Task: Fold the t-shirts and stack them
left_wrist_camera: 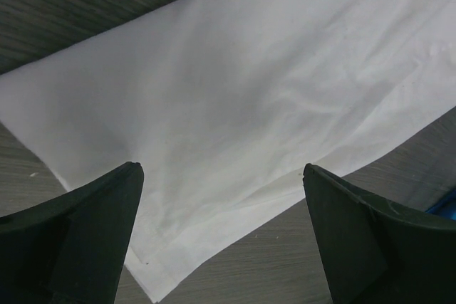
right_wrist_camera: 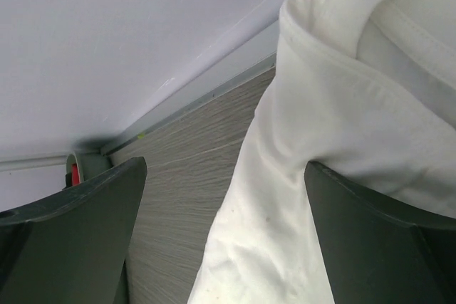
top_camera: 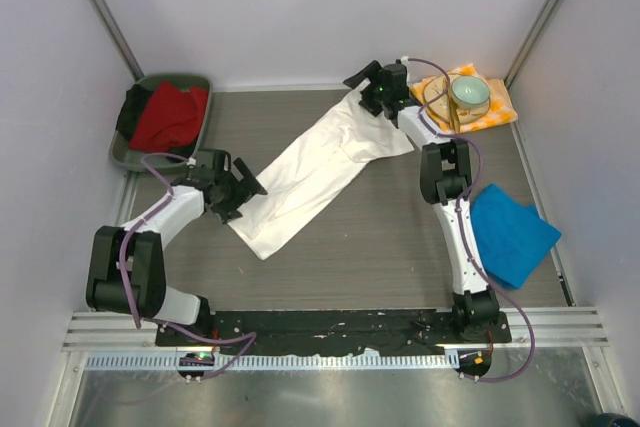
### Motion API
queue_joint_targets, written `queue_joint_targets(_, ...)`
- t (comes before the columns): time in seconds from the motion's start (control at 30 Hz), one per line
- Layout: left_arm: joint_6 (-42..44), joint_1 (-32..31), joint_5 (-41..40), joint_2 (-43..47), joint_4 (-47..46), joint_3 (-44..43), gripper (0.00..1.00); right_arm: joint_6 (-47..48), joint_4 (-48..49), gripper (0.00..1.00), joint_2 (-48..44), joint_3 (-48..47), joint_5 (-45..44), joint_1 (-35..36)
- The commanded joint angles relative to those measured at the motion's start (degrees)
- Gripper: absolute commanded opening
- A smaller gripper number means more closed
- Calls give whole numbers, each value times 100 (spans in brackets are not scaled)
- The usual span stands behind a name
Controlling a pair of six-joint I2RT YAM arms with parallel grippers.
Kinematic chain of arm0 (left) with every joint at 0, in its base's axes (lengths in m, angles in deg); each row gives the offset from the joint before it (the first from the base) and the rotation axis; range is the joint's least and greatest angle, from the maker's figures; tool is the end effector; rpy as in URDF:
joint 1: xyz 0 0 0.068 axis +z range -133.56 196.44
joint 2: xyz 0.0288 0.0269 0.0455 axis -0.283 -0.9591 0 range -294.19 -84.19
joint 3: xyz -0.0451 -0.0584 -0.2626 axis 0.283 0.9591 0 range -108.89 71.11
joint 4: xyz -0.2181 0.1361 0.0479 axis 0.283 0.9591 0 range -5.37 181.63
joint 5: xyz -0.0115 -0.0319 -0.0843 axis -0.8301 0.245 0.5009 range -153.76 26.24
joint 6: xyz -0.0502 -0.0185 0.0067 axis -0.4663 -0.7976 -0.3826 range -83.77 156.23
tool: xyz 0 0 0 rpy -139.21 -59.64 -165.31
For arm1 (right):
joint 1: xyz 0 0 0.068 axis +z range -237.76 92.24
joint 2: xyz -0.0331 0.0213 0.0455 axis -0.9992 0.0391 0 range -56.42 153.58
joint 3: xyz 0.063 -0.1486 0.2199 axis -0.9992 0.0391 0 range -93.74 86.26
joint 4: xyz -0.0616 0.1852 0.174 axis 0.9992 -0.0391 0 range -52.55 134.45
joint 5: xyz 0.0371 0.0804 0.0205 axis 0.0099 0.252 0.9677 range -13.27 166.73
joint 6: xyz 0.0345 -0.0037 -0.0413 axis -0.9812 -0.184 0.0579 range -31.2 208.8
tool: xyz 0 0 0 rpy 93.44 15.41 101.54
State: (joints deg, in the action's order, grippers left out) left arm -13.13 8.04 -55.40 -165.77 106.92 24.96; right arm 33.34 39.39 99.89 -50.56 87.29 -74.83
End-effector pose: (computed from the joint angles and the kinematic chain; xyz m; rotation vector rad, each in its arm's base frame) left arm 0.2705 -0.0451 0.1891 -0.8796 2.5163 -0.5431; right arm 0.5948 0.1432 0.1491 0.6506 2.0188 0.9268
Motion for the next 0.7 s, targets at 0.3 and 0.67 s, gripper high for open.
queue_joint_targets(0.3, -416, -671, -115, -341, -1367, 395, 100, 1098, 1253, 100, -3386, 2816, -169, -150)
queue_joint_targets(0.67, -767, -1698, -633, 458, -1288, 1363, 100, 1204, 956, 100, -5793, 5013, -169, -150)
